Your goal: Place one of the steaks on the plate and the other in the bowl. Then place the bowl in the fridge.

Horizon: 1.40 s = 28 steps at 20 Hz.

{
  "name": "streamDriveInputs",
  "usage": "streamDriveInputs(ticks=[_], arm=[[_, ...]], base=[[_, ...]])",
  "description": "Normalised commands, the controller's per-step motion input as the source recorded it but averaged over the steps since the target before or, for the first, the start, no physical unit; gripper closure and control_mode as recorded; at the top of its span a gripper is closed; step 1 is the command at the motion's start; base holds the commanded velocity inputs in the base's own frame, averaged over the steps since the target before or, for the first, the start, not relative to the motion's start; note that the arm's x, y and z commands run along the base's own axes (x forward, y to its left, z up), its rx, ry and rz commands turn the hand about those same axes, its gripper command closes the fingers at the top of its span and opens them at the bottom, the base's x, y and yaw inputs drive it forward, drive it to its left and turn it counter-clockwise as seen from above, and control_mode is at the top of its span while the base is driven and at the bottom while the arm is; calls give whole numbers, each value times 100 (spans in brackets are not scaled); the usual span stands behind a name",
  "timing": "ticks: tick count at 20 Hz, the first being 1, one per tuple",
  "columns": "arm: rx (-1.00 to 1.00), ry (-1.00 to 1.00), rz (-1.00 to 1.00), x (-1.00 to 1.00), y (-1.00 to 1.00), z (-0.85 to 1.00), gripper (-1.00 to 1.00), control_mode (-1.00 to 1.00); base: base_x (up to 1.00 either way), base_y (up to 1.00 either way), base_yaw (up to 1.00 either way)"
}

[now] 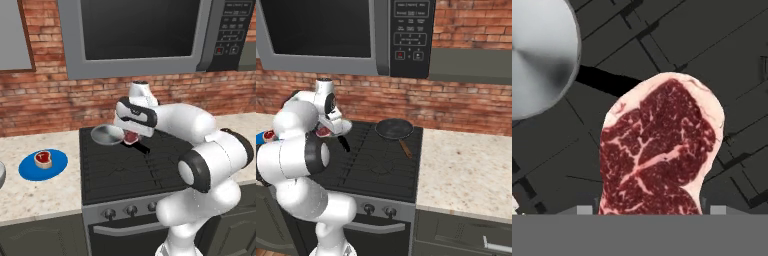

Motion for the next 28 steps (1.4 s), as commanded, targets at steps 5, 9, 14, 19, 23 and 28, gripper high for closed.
streamDriveInputs(ticks=[5, 9, 14, 19, 23, 28], arm=[[0, -1, 0, -98, -1, 18, 100, -100], [3, 0, 0, -100, -12, 52, 100, -100], [8, 0, 0, -100, -33, 79, 100, -100], [0, 0, 0, -93, -51, 49, 100, -100], [-4, 0, 0, -62, -31, 38, 100, -100], [-1, -1, 0, -38, -31, 53, 100, -100]], base=[[0, 0, 0], [0, 0, 0], [0, 0, 0], [0, 0, 0], [0, 0, 0], [0, 0, 0]])
